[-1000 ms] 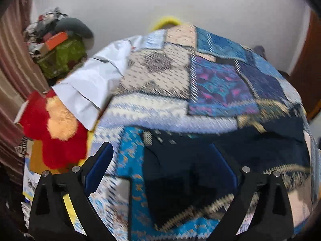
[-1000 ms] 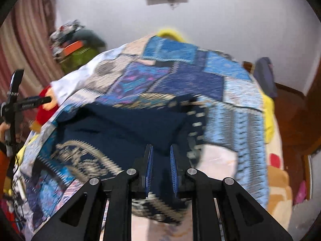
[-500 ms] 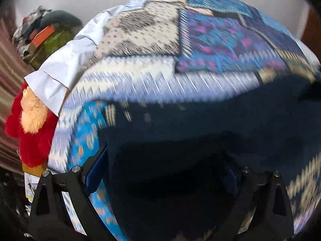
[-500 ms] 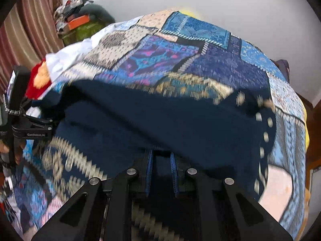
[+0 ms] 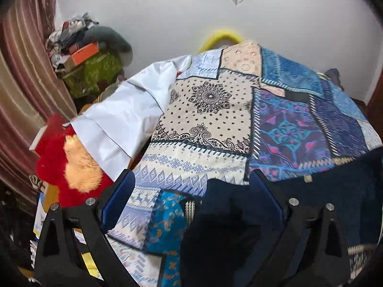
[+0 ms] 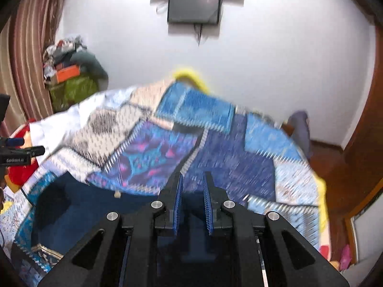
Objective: Fold large clothes
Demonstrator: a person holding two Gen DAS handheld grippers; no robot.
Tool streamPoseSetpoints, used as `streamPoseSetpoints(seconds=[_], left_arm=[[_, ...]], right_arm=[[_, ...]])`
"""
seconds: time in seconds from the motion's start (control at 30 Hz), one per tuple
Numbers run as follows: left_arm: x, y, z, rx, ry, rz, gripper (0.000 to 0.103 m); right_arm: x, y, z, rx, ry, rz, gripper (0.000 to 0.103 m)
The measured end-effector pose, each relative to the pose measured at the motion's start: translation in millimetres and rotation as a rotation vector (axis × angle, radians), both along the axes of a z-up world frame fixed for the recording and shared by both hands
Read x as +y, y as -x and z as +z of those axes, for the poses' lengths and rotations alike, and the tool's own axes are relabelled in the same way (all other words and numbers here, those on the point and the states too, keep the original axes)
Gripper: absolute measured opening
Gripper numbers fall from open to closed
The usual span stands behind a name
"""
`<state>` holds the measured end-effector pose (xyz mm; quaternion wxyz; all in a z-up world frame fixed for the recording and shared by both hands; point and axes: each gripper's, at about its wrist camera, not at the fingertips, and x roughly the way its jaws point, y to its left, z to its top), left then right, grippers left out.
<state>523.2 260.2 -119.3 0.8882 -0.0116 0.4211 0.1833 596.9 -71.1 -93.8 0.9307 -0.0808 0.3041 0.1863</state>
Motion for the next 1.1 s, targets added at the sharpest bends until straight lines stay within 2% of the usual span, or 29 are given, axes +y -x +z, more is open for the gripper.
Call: streamPoseSetpoints(seconds=[0.1, 0.17, 0.23, 0.27, 0.37, 0.5, 0.57, 0.6, 0.67, 0.73, 0.77, 0.8, 0.83, 0.87, 0.9, 1.0, 1.1], left_arm=[[-9.0, 22.5, -1.8, 0.026, 0.003, -0.068, 0.097], [-19.1, 40.0, -13.8, 0.061, -0.003, -0.134, 0.097], [-26.8, 51.2, -29.6, 0.1, -0.009, -0.171, 0.098], [-31.4, 60.3, -44.0, 0.131, -0.007, -0.196, 0.098], [-37.9, 78.5, -79.6, 0.204, 0.01, -0.213, 0.098], [-27.8, 86.2, -128.2, 0.288, 0.055, -0.15, 0.098], [-21.3, 86.4, -144.1, 0.304, 0.074, -0.115, 0.101], [-22.1, 88.1, -145.5, 0.283, 0.061, -0.12, 0.103], [-29.5, 90.9, -146.5, 0.274, -0.006, -0.139, 0.103], [-35.9, 94.0, -148.5, 0.283, -0.069, -0.153, 0.103], [-36.6, 95.9, -149.3, 0.286, -0.092, -0.153, 0.103], [-37.2, 98.9, -151.7, 0.294, -0.127, -0.15, 0.103], [-37.2, 102.7, -153.6, 0.295, -0.149, -0.151, 0.103], [-37.4, 107.1, -154.7, 0.291, -0.171, -0.154, 0.103], [-38.0, 111.3, -155.3, 0.288, -0.191, -0.151, 0.103], [-37.2, 124.9, -154.4, 0.289, -0.24, -0.129, 0.103], [-29.2, 136.8, -147.4, 0.283, -0.238, -0.095, 0.103]], right_arm=[[-7.1, 16.9, 16.1, 0.063, -0.055, 0.072, 0.012], [-7.8, 29.4, 14.2, 0.114, -0.071, 0.127, 0.012], [-3.1, 47.9, 2.3, 0.167, -0.044, 0.189, 0.012], [0.8, 56.5, -6.3, 0.185, -0.019, 0.21, 0.012], [16.8, 82.4, -45.1, 0.222, 0.136, 0.253, 0.012], [31.8, 100.0, -112.0, 0.255, 0.401, 0.221, 0.012], [30.0, 109.9, -125.6, 0.177, 0.448, 0.216, 0.012], [29.7, 113.9, -126.4, 0.144, 0.466, 0.213, 0.012], [26.8, 119.1, -130.9, 0.077, 0.564, 0.147, 0.012], [15.8, 117.7, -130.7, 0.094, 0.533, 0.147, 0.012], [9.2, 114.9, -129.7, 0.11, 0.514, 0.142, 0.019], [0.7, 111.4, -128.1, 0.125, 0.494, 0.122, 0.047], [-8.2, 108.3, -125.2, 0.11, 0.493, 0.079, 0.067], [-19.3, 105.1, -122.0, 0.085, 0.492, 0.03, 0.097], [-30.8, 100.1, -118.8, 0.093, 0.466, 0.018, 0.1], [-81.1, 80.2, -124.5, 0.278, 0.309, -0.013, 0.1], [-128.3, 75.6, -126.8, 0.375, 0.193, -0.077, 0.1]])
